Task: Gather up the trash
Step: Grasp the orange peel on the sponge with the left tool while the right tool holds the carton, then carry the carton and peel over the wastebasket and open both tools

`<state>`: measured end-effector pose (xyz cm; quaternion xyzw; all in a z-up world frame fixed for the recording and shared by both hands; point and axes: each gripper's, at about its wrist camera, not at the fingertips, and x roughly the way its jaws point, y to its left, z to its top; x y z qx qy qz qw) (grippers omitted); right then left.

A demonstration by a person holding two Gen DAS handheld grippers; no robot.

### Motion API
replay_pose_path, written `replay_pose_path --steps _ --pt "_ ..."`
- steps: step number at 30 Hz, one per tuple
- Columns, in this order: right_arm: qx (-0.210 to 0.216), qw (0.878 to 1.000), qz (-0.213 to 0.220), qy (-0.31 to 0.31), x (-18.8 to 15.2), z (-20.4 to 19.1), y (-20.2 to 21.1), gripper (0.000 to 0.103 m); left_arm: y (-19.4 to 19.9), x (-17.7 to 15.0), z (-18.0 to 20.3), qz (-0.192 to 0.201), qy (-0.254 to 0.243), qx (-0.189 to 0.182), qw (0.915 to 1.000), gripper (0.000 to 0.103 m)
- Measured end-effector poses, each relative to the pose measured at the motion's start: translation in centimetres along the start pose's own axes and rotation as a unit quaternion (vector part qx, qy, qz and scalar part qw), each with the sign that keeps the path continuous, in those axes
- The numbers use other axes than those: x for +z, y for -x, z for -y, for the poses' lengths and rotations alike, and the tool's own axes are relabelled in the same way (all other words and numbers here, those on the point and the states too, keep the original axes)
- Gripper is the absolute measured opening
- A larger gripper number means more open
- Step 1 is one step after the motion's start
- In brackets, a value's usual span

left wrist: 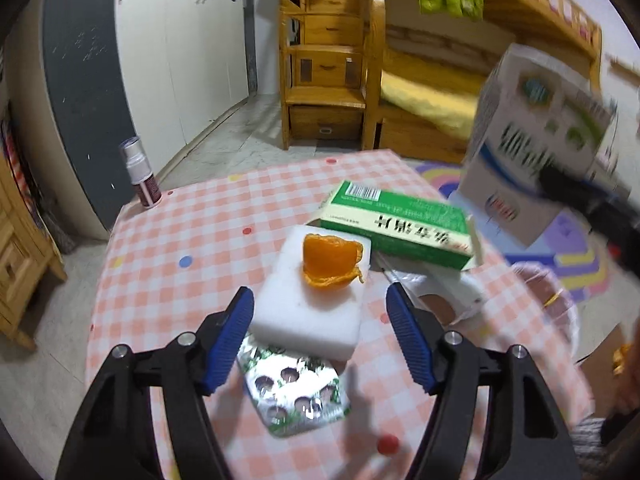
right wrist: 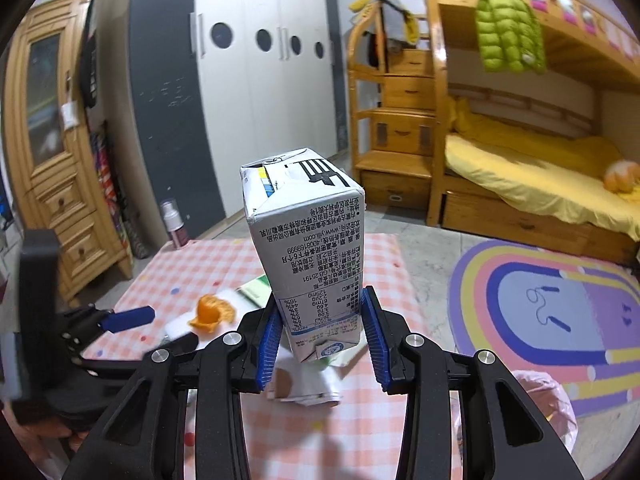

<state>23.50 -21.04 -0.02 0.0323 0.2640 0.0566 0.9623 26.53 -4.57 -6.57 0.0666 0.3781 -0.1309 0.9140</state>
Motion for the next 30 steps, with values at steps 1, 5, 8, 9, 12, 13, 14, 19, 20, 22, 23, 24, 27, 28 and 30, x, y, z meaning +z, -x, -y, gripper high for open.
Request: replay_pose_path --steps 1,5,8,9,12,13,14,19,20,22,23,24,27,28,30 --pt "0.0 1.0 -0.002 -0.004 0.0 0.2 -0.1 0.039 -0.7 0.2 0.2 -0.008 -0.001 0.0 1.0 0.066" --pt "0.003 1.0 -0.012 -0.027 -0.1 1.5 -0.4 0.039 -2.4 1.1 -0.3 -0.02 0.01 -0.006 0.9997 0.054" --pt "0.002 0.999 -0.013 -0.035 0.0 2.0 -0.6 0.039 -3.6 1.1 -0.5 -0.031 0.002 -0.002 0.9995 0.049" --pt "0.002 0.999 -0.013 -0.037 0.0 2.2 -0.6 0.039 -3.6 1.1 -0.5 -0.028 -0.003 -0.001 0.9996 0.048" --pt "0.003 0.999 -0.01 -0.039 0.0 2.1 -0.5 0.039 -3.3 1.3 -0.8 -0.021 0.003 -0.017 0.9996 0.025" --pt "0.003 0.999 -0.009 -0.039 0.0 2.0 -0.5 0.039 -3.2 1.3 -1.0 -0.02 0.006 -0.022 0.9995 0.021" --pt "0.003 0.999 -0.008 -0.038 -0.1 2.0 -0.4 0.039 -3.0 1.3 -1.0 -0.018 0.005 -0.024 0.9995 0.018" --pt "0.003 0.999 0.001 -0.037 -0.1 2.0 0.2 0.039 -0.2 1.5 -1.1 0.019 0.018 -0.046 0.9986 0.015" --pt "0.002 0.999 0.004 -0.038 -0.2 2.1 0.4 0.039 0.4 1.5 -1.0 0.028 0.021 -0.052 0.998 0.015" --pt "0.0 0.999 0.01 -0.04 -0.1 2.3 0.8 0.039 2.2 1.3 -0.7 0.049 0.028 -0.073 0.9958 0.014" --pt "-0.003 0.999 0.012 -0.038 -0.2 2.3 1.0 0.039 2.9 1.0 -0.2 0.057 0.026 -0.082 0.9947 0.015" --pt "-0.006 0.999 0.014 -0.035 -0.3 2.2 1.1 0.039 3.6 0.8 0.4 0.063 0.02 -0.085 0.9942 0.015" --pt "-0.017 0.999 0.017 -0.027 -0.6 2.2 1.7 0.039 4.6 0.5 1.9 0.072 0.006 -0.095 0.9929 0.015" --pt "-0.02 0.999 0.019 -0.028 -0.7 2.3 2.0 0.039 4.6 0.5 2.3 0.072 0.004 -0.1 0.9923 0.015" --pt "-0.031 0.999 0.025 -0.028 -0.9 2.7 2.7 0.039 4.7 0.5 3.1 0.074 -0.001 -0.107 0.9915 0.015"
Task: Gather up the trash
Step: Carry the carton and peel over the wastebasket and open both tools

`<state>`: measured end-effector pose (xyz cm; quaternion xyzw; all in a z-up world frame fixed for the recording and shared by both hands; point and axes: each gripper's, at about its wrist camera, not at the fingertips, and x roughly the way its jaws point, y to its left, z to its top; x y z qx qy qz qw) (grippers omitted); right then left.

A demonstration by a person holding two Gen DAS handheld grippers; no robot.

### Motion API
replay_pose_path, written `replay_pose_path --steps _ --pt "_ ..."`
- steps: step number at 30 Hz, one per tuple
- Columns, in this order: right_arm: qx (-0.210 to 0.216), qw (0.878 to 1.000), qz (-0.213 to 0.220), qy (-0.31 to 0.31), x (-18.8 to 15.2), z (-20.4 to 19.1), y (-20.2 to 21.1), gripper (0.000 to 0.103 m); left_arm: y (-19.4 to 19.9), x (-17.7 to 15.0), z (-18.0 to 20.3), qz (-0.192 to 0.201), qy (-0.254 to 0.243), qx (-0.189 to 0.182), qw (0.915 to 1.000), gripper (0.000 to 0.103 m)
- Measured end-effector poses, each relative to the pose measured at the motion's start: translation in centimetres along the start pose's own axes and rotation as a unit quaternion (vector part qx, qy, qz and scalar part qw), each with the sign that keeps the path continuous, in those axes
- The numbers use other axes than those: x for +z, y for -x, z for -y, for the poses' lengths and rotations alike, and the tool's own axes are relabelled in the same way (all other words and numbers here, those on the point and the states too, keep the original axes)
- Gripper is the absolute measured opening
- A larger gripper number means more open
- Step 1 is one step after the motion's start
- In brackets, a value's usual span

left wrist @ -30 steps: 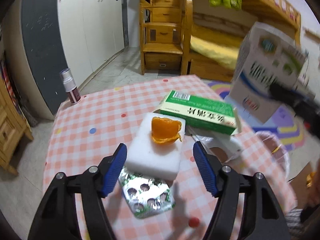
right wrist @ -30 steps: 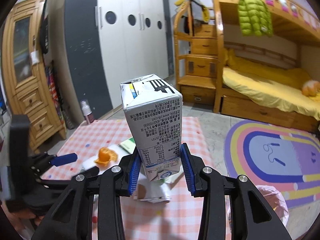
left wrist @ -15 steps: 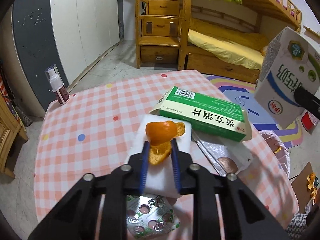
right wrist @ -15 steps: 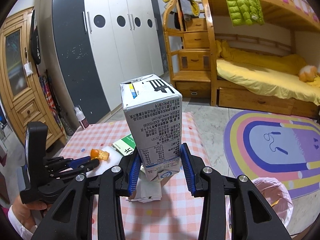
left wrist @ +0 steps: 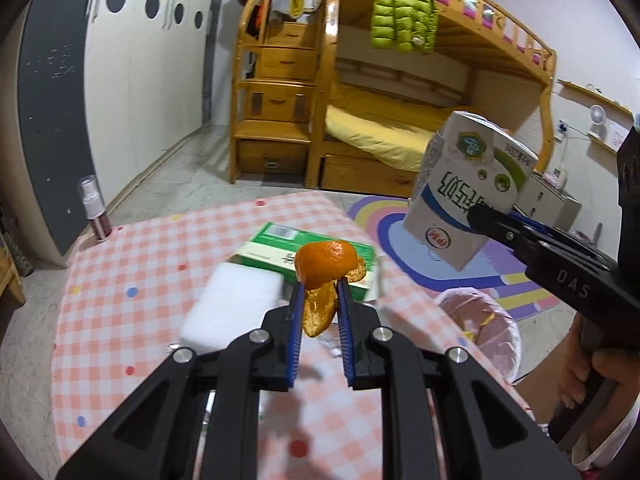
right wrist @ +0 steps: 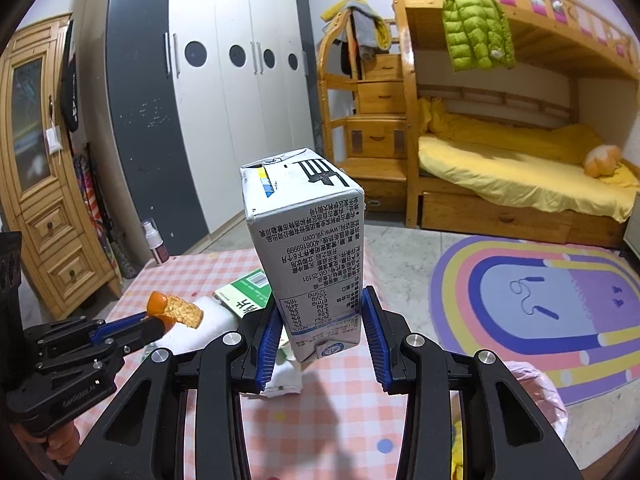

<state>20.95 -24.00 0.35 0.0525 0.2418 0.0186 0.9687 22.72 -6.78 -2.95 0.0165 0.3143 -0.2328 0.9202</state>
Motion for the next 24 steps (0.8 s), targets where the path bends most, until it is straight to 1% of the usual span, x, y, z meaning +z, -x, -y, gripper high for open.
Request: replay_pose_path --steps 5,11,16,18,24 --pt "-0.028 0.999 0.007 -0.015 -0.5 2.0 1.7 0.039 -0.8 0.0 2.6 -0.001 -0.015 -0.021 0.9997 0.015" --pt "-0.076 0.996 0.001 -0.038 -1.6 6.1 4.1 0.039 -2.5 0.1 7.0 -0.007 -0.036 -0.066 0.9971 0.015" --pt "-0.116 0.992 -0.011 -0.053 -3.4 9.8 5.8 0.039 -4.9 -0.3 12.1 -0.023 -0.067 -0.112 0.9911 0.015" --pt "-0.133 0.989 -0.021 -0.063 -4.7 11.4 6.3 0.039 -5.8 -0.6 13.8 -0.031 -0.077 -0.124 0.9888 0.015" --pt "-0.163 0.981 -0.045 -0.095 -7.2 14.8 6.7 0.04 -9.1 -1.6 18.6 -0.059 -0.107 -0.15 0.981 0.015"
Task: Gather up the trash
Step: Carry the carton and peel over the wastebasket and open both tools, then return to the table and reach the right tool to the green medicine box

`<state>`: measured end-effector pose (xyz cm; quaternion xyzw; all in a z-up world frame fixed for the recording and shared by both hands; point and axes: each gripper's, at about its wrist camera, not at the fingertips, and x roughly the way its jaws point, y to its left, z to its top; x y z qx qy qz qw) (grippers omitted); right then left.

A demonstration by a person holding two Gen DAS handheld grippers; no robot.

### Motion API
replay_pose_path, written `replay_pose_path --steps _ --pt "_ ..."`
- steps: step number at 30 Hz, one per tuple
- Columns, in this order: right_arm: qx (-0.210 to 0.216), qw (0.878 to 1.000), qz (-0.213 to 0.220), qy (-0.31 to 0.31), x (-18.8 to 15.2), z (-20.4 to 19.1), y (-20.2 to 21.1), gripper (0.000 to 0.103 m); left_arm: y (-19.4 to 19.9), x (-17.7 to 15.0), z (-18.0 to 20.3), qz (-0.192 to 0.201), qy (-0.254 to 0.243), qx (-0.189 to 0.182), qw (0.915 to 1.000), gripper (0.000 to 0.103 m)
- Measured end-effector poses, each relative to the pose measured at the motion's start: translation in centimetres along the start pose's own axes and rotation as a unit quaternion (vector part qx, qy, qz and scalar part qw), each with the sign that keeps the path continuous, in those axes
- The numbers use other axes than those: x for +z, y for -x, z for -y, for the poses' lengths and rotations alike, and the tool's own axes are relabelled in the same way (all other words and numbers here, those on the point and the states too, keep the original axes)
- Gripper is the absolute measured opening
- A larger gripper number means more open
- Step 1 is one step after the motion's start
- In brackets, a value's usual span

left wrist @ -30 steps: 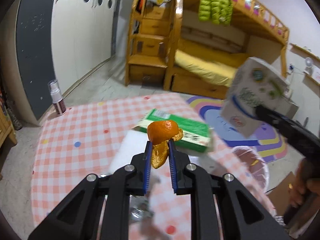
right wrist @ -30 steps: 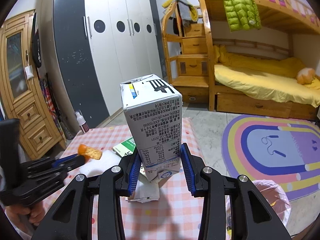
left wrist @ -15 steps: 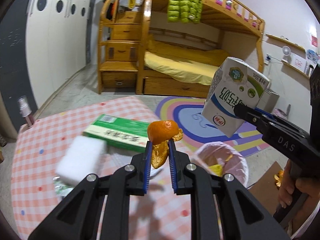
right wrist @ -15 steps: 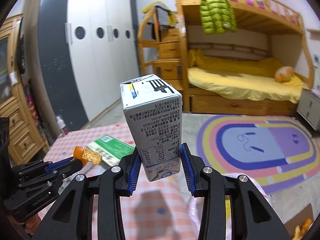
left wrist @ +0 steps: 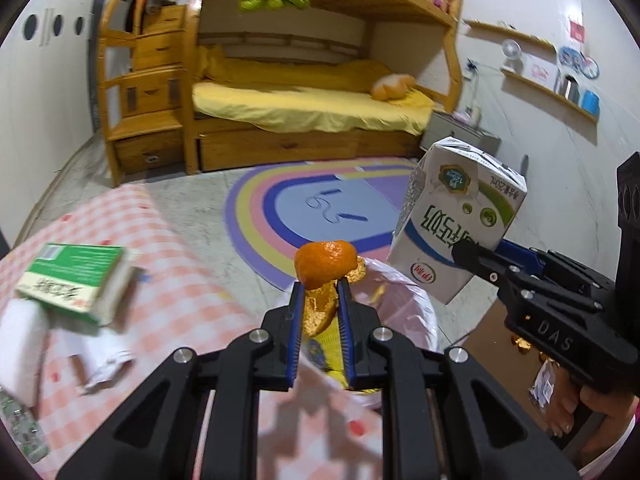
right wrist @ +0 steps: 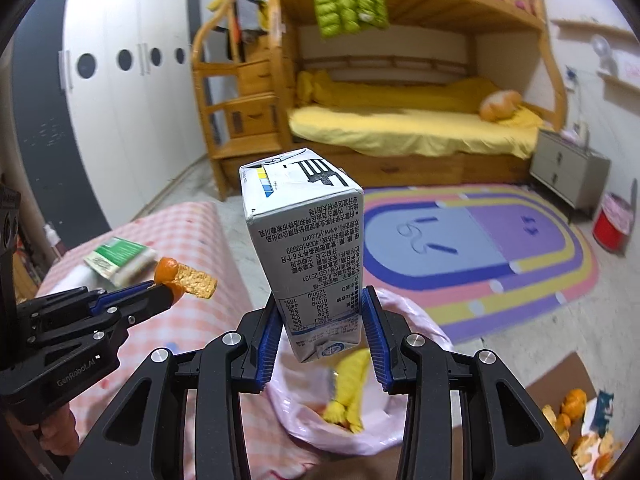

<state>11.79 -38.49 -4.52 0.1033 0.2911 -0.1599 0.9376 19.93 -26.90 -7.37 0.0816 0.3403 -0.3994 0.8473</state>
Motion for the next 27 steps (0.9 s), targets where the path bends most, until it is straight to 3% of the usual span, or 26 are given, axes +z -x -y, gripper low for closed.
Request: replay_pose_path --steps 6,7,8,10,14,19,27 --pt "-0.019 0.999 -0.013 -0.024 -1.0 3.1 -1.4 0.041 -3.6 0.6 2.0 -0.02 -0.012 -0.018 0.9996 0.016" --pt "-0.019 0.999 -0.016 -0.028 -1.1 3.4 -1.7 0.042 -4.0 0.7 2.2 -0.022 -0.015 -0.022 0.9994 0.023" --pt "-0.02 0.999 -0.022 -0.032 -1.3 3.7 -2.2 0.049 -4.2 0.7 2.3 -0.024 -0.017 -0.023 0.9993 0.042" --pt "-0.022 0.998 -0.032 -0.04 -1.7 4.3 -2.9 0.057 -4.0 0.7 2.2 -0.015 -0.015 -0.019 0.9996 0.054" --pt "-0.027 0.998 -0.035 -0.046 -1.8 4.3 -3.0 0.057 -2.7 0.7 1.4 -0.004 -0.004 -0.013 0.9999 0.055" --pt "-0.012 0.999 -0.02 -0.035 -0.8 3.2 -1.4 0.057 0.4 0.7 -1.0 0.014 0.027 0.024 0.9993 0.056" --pt "0.032 0.999 0.003 0.004 1.4 -2.6 1.6 0.057 6.6 -0.6 -5.7 0.032 0.065 0.087 0.9936 0.056"
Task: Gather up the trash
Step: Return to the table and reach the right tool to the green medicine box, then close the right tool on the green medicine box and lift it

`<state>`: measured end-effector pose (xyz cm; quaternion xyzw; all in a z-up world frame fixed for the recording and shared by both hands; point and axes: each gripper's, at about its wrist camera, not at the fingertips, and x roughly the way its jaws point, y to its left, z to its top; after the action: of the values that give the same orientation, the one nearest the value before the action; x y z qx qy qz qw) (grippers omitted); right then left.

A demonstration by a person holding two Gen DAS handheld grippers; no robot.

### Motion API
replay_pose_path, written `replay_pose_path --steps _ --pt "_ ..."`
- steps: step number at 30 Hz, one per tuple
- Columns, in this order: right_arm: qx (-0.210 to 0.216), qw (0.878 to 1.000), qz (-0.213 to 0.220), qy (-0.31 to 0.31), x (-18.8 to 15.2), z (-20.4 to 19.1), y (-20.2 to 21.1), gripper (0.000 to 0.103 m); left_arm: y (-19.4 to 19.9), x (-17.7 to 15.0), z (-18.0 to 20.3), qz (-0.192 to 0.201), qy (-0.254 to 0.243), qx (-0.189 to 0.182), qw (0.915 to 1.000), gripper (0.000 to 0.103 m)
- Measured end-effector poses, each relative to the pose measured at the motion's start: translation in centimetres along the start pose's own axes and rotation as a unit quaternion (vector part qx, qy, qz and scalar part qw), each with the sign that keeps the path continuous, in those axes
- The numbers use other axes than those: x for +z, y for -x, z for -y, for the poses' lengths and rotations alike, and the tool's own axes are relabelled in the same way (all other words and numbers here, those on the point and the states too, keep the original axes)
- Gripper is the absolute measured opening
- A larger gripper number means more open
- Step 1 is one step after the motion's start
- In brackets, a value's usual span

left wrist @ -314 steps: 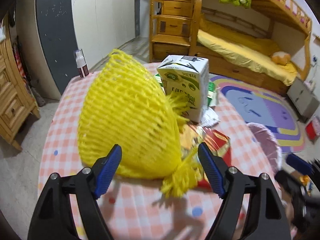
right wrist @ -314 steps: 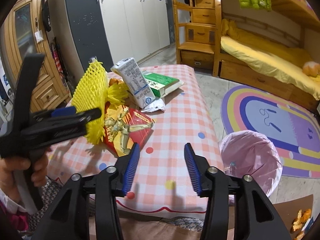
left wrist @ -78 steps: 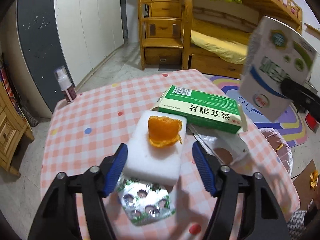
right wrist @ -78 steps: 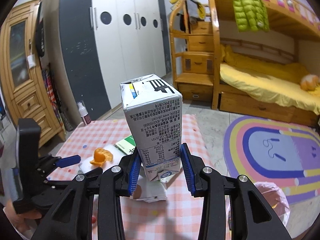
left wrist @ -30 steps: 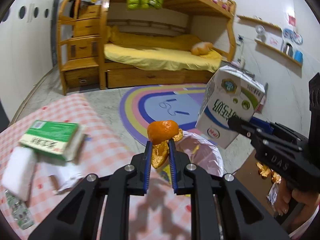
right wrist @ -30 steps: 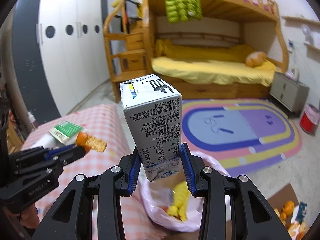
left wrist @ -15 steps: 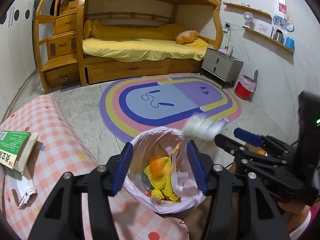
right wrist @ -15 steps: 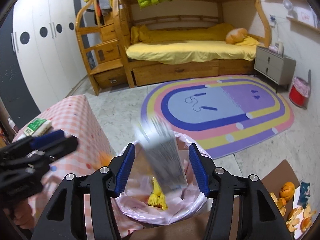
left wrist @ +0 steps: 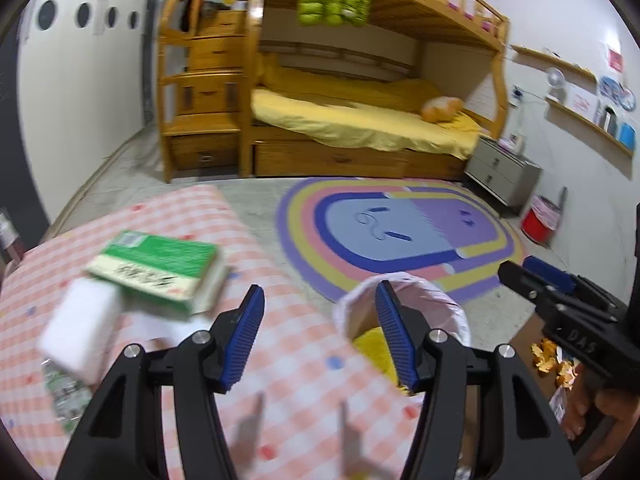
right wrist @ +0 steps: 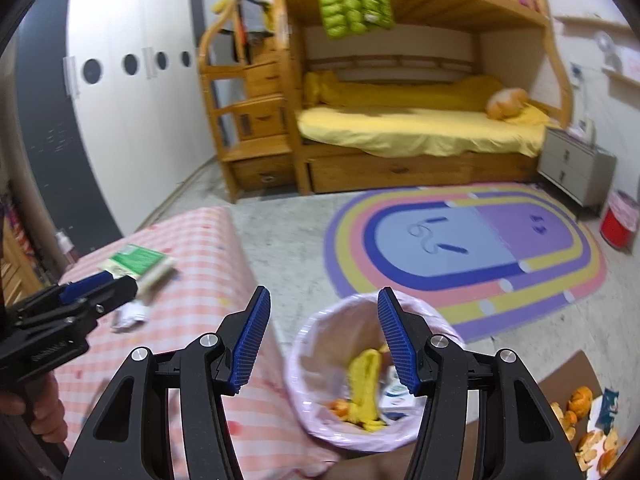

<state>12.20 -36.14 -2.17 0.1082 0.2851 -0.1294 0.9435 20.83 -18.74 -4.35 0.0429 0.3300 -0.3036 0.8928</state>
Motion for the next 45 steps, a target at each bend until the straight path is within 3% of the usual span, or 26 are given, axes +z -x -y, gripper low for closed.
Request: replay_pose_path --steps 6,12,17,23,30,39,41,45 --pt "0.043 0.998 0.007 0.049 1.5 -6.2 0.9 0.057 3.9 -0.5 -5.1 0.018 0.031 0.054 0.9979 0.062" --pt "0.086 0.992 0.005 0.089 2.3 -12.1 -0.3 0.057 6.9 -1.2 -11.3 0.03 0.079 0.117 0.9895 0.064" --pt "0.111 0.988 -0.007 0.111 2.6 -15.9 -3.1 0.057 8.4 -1.9 -15.9 0.033 0.109 0.173 0.9783 0.067" --pt "0.129 0.981 -0.04 0.136 3.2 -19.4 -8.1 0.057 7.1 -2.2 -19.2 0.005 0.114 0.22 0.9687 0.067" --pt "0.161 0.973 -0.069 0.15 4.8 -21.7 -13.9 0.073 4.6 -1.1 -22.8 -0.009 0.143 0.227 0.9632 0.072" --pt "0.182 0.966 -0.136 0.121 5.0 -21.9 -20.8 0.072 2.2 -0.6 -25.0 -0.031 0.156 0.24 0.9576 0.073" --pt "0.192 0.963 -0.155 0.11 4.9 -21.3 -21.3 0.066 2.3 -0.7 -24.9 -0.03 0.154 0.238 0.9584 0.073" --pt "0.225 0.952 -0.179 0.103 4.0 -21.0 -20.2 0.065 2.6 -0.9 -24.1 -0.033 0.139 0.242 0.9598 0.073"
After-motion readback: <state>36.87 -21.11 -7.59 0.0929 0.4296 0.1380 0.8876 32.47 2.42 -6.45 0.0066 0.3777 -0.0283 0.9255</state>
